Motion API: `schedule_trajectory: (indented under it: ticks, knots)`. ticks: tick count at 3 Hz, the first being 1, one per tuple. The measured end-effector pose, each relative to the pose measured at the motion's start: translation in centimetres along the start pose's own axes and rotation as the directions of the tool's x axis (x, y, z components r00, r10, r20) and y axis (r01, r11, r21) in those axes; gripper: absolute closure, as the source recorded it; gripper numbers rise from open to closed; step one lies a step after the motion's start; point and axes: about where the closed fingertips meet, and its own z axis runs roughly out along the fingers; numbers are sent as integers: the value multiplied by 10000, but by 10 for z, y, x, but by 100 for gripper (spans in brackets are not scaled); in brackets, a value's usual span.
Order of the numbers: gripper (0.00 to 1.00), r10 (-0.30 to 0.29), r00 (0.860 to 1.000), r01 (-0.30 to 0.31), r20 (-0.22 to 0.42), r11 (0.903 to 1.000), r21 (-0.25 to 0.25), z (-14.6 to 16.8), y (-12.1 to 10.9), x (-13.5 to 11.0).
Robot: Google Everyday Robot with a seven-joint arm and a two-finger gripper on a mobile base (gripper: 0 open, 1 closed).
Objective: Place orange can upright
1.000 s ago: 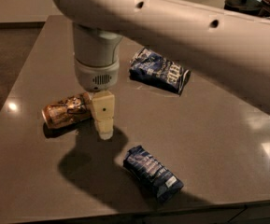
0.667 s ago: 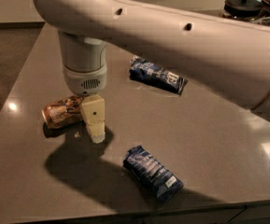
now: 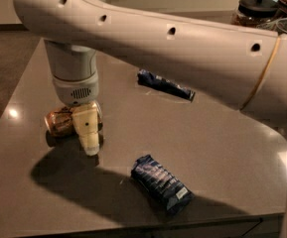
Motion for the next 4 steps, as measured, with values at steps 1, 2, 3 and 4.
schedule_trajectory:
  ticks: [1,2,3,4]
  knots:
    - [0,-69,10000,69,5,10000,-17,3,-2,-14]
    - [0,-69,10000,69,-4,9999,-77,6,-4,-26]
    - [16,-13,10000,13,4,9999,-138,10,-6,-36]
    - [48,126,9998,-123,152,9997,-226,9,-9,-41]
